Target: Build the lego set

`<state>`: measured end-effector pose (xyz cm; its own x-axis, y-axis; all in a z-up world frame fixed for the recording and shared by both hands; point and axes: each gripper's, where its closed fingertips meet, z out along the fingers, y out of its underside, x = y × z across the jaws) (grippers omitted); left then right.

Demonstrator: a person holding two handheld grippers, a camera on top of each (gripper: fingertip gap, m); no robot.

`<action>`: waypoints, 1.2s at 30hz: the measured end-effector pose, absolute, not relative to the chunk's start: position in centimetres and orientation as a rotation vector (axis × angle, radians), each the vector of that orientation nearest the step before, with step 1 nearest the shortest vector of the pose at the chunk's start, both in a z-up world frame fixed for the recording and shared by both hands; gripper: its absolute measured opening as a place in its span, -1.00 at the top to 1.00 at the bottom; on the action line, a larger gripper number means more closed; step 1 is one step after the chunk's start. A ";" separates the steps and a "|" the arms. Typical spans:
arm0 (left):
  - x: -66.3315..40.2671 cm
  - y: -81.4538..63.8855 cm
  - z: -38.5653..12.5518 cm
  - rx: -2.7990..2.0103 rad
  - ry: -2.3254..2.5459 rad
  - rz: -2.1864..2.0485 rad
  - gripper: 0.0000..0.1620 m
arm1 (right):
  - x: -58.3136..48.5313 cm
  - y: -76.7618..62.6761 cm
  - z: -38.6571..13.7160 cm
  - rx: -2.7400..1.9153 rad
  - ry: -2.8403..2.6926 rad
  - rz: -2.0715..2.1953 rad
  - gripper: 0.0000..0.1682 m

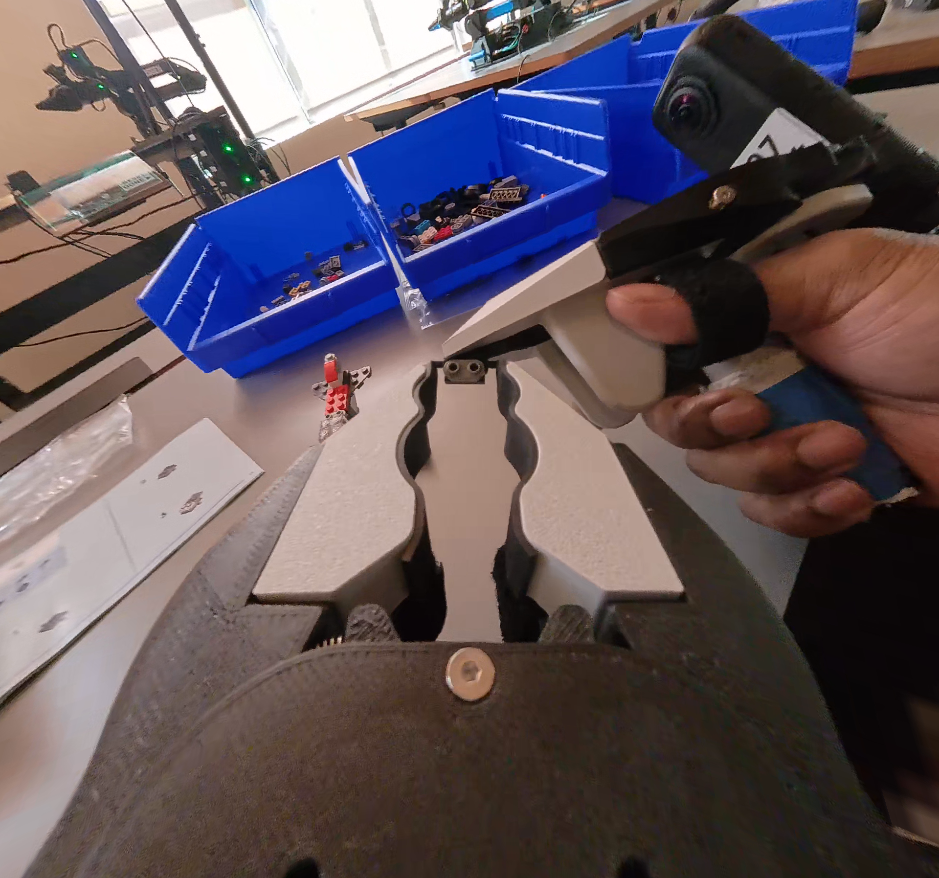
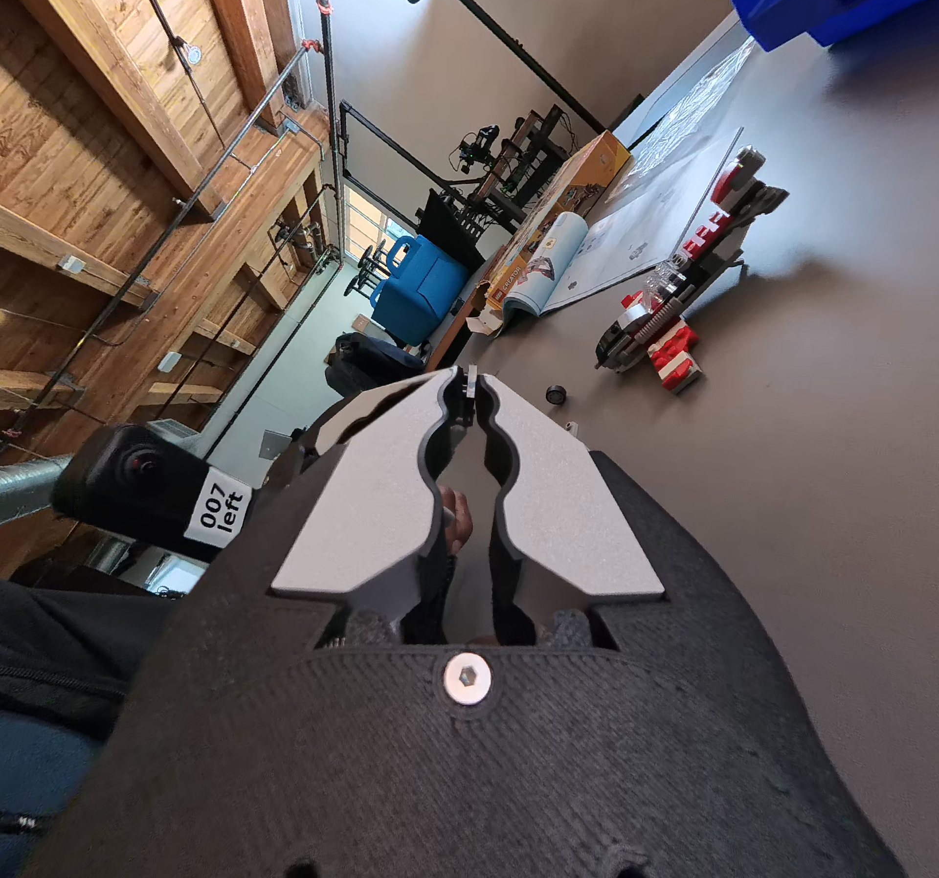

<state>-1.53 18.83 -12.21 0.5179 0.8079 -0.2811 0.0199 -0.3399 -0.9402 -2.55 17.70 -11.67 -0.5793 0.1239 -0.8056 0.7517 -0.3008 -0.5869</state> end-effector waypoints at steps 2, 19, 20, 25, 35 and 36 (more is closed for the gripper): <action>-1.6 18.8 -12.4 -1.754 -0.696 0.991 0.77 | -2.5 17.7 -11.7 1.101 1.514 -1.931 0.95; -1.5 18.5 -12.2 -1.623 -0.828 0.748 0.80 | -2.3 17.6 -11.6 1.077 1.554 -1.942 0.95; -1.5 18.5 -12.2 -1.616 -0.834 0.738 0.81 | -2.3 17.6 -11.6 1.077 1.554 -1.942 0.95; -1.4 18.5 -12.1 -1.540 -0.881 0.640 0.81 | -2.3 17.6 -11.6 1.076 1.550 -1.941 0.95; -1.5 18.4 -12.2 -1.405 -0.972 0.443 0.81 | -2.4 17.6 -11.7 1.084 1.563 -1.937 0.94; -1.5 18.4 -12.2 -1.391 -0.980 0.425 0.82 | -2.4 17.6 -11.7 1.085 1.564 -1.937 0.94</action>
